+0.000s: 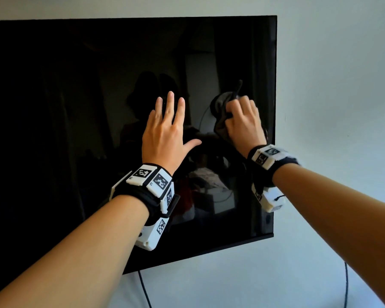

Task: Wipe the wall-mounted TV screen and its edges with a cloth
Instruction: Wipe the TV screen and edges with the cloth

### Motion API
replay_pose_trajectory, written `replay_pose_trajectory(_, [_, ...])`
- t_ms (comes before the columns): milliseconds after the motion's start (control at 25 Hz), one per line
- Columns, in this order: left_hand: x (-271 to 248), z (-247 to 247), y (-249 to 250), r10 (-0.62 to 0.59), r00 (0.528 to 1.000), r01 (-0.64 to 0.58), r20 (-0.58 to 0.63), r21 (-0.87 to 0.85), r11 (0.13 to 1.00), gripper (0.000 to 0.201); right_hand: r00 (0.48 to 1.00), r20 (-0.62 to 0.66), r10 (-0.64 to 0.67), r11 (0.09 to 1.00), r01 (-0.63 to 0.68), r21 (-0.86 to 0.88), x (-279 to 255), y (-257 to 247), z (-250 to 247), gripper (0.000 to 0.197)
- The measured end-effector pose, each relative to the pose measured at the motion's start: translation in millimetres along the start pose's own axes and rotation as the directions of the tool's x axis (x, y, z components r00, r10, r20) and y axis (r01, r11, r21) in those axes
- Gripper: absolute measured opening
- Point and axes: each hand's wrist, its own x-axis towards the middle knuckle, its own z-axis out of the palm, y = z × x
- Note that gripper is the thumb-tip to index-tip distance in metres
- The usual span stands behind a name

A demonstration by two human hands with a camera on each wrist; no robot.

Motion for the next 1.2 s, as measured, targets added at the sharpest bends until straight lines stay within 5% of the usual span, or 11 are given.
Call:
replay_pose_trajectory(120, [-15.2, -2.7, -22.8, 0.0, 1.0, 0.001, -0.019, 0.058, 0.998, 0.097, 0.931, -0.147, 0.333, 0.943, -0.324, 0.081, 18.8, -11.4, -2.0, 0.021])
replay_pose_trajectory(280, [-28.1, -2.8, -49.5, 0.031, 0.999, -0.03, -0.008, 0.1, 0.995, 0.095, 0.999, -0.006, -0.032, 0.999, 0.032, 0.019, -0.4, -47.2, 13.2, 0.019])
replay_pose_trajectory(400, [-26.7, -1.3, -54.3, 0.042, 0.999, -0.042, 0.001, 0.098, 0.994, 0.093, 0.957, -0.127, 0.261, 0.963, -0.249, 0.107, 20.4, -46.6, 10.1, 0.019])
replay_pose_trajectory(560, [-26.6, 0.6, -52.0, 0.044, 0.999, -0.043, -0.003, 0.078, 0.996, 0.093, 0.999, -0.009, 0.043, 0.999, -0.043, 0.024, 10.8, -57.3, 13.8, 0.022])
replay_pose_trajectory(720, [-26.8, 0.9, -53.7, 0.045, 0.999, -0.045, 0.002, 0.078, 0.996, 0.094, 0.966, -0.116, 0.229, 0.973, -0.225, 0.049, 17.2, -61.3, 12.0, 0.025])
replay_pose_trajectory(840, [-26.6, 0.4, -53.2, 0.046, 0.999, -0.048, 0.016, 0.075, 0.996, 0.094, 0.999, 0.02, 0.03, 0.999, -0.031, 0.037, 2.3, -70.1, 16.5, 0.022])
replay_pose_trajectory(960, [-26.4, -2.9, -56.9, 0.072, 0.997, -0.073, 0.043, 0.043, 0.996, 0.094, 0.964, -0.082, 0.254, 0.965, -0.246, 0.096, 8.9, -73.5, 18.5, 0.021])
replay_pose_trajectory(1120, [-38.1, -13.7, -82.1, 0.113, 0.993, -0.112, -0.025, 0.033, 0.993, 0.094, 0.997, 0.007, 0.073, 0.996, -0.074, 0.049, -2.8, -92.3, 25.0, 0.023])
replay_pose_trajectory(1200, [-47.3, -21.3, -105.8, 0.093, 0.995, -0.092, -0.032, 0.052, 0.994, 0.094, 0.968, -0.045, 0.245, 0.965, -0.239, 0.105, 8.5, -92.3, 23.1, 0.02])
